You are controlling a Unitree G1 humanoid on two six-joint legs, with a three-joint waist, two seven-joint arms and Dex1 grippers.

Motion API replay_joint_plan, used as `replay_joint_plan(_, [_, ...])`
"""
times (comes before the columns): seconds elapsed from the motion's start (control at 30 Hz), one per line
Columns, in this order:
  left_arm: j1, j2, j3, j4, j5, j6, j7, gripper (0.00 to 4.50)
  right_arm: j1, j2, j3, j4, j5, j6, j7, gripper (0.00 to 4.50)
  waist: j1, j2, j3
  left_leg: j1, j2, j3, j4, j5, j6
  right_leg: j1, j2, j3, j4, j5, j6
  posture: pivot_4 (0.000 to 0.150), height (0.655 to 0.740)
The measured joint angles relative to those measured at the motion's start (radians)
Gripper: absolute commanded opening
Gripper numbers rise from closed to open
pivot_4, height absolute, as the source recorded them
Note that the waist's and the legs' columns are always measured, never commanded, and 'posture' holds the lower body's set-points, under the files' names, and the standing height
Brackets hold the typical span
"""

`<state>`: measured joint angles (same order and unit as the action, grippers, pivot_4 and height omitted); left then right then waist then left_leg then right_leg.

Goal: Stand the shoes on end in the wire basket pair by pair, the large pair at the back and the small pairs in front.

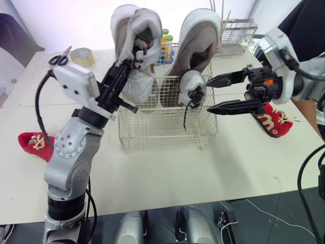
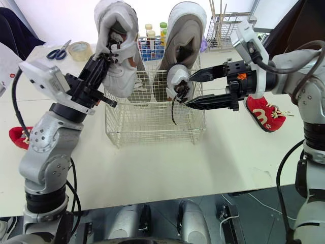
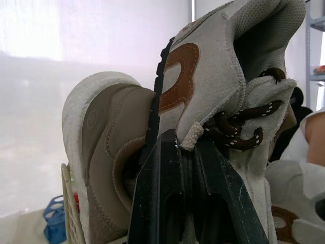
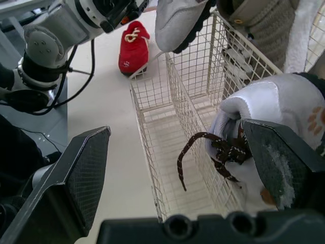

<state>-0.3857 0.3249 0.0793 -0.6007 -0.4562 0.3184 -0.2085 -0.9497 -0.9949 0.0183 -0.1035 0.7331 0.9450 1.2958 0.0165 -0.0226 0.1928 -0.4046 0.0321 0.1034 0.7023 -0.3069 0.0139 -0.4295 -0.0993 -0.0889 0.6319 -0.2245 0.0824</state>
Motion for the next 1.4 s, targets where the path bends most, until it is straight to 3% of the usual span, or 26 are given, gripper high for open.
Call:
replay_joint_plan(0.43, [0.087, -0.024, -0.017, -0.107, 0.003, 0.088, 0.043, 0.08, 0.050, 0.002, -0.067, -0.029, 0.028, 0.033, -0.058, 4.50, -0.002, 0.000, 0.000, 0.000, 0.000, -0.001, 0.000, -0.001, 0.003, 0.000, 0.000, 0.000, 0.000, 0.000, 0.000, 0.150, 0.7400])
replay_joint_plan(0.77, [0.063, -0.080, -0.068, 0.084, 0.177, -0.149, 0.019, 0.08, 0.088, -0.014, -0.069, -0.054, 0.053, 0.078, -0.047, 4.50, 0.002, 0.001, 0.000, 0.000, 0.000, -0.001, 0.000, -0.003, 0.006, 0.000, -0.001, -0.001, 0.000, 0.000, 0.000, 0.150, 0.7400])
replay_joint_plan(0.93, [0.020, -0.105, -0.069, 0.108, 0.195, -0.147, 0.021, 0.08, 0.192, -0.081, -0.087, -0.169, 0.126, 0.168, -0.040, 4.50, -0.002, 0.001, 0.000, -0.001, 0.000, -0.001, 0.000, -0.004, 0.006, 0.000, -0.001, -0.002, -0.001, 0.000, 0.000, 0.150, 0.7400])
replay_joint_plan(1.2, [-0.015, -0.111, -0.071, 0.092, 0.192, -0.089, 0.018, 0.08, 0.256, -0.080, -0.113, -0.209, 0.161, 0.186, -0.110, 4.50, -0.001, 0.001, 0.000, -0.001, 0.000, -0.002, 0.000, -0.004, 0.006, 0.000, -0.001, -0.002, -0.001, 0.000, 0.000, 0.150, 0.7400])
replay_joint_plan(1.4, [-0.009, -0.147, -0.095, 0.183, 0.260, -0.203, 0.018, 0.08, 0.260, -0.077, -0.113, -0.209, 0.186, 0.186, -0.133, 4.50, -0.002, 0.001, 0.000, -0.001, 0.000, -0.001, 0.000, -0.004, 0.006, 0.000, -0.001, -0.002, -0.001, 0.000, 0.000, 0.150, 0.7400])
